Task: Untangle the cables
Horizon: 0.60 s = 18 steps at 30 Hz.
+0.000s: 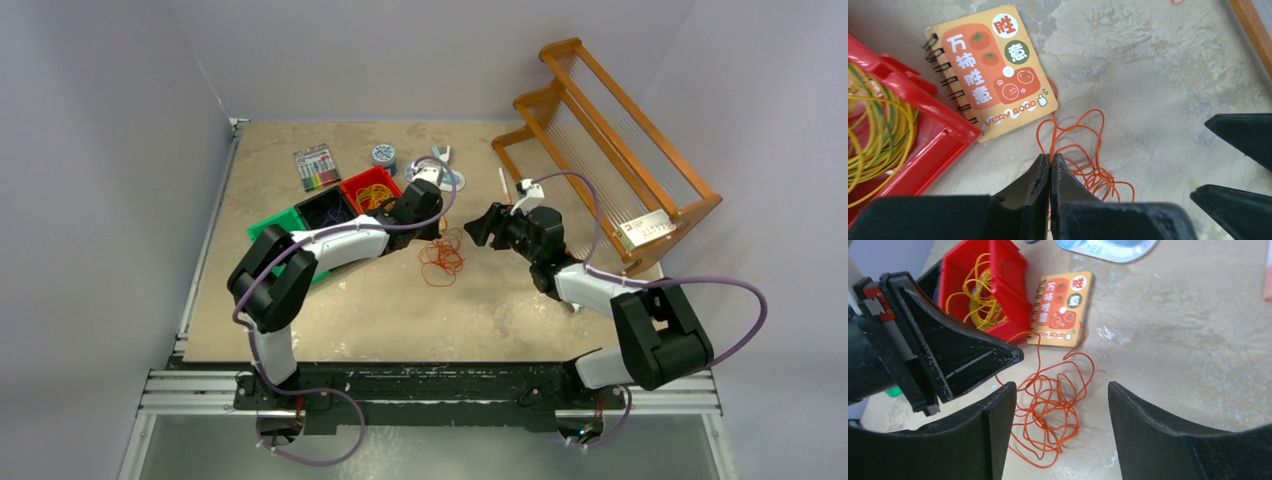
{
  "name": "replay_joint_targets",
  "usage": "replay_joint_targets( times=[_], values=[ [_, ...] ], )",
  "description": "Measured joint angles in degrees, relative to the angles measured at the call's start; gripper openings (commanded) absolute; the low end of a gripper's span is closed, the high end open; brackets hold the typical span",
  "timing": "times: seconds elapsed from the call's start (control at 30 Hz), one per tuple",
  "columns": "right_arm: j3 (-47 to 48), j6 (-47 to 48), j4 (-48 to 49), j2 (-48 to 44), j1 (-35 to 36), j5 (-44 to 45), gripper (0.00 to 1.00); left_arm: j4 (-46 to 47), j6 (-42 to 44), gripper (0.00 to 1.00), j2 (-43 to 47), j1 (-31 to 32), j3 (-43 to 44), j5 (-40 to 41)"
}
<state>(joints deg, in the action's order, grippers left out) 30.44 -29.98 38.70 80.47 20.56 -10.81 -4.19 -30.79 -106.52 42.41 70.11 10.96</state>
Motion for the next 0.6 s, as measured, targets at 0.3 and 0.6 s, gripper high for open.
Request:
replay_joint_targets(
  times=[0.3,0.6],
  values=[
    [3.8,1.1,4.4,1.3,0.3,-7.1,0.77,-3.3,2.3,0.00,11.3,0.0,0.1,1.1],
    [10.7,0.3,10.1,8.7,2.5,-11.5,0.77,-4.6,3.5,0.00,17.4,0.0,1.1,1.2]
  ],
)
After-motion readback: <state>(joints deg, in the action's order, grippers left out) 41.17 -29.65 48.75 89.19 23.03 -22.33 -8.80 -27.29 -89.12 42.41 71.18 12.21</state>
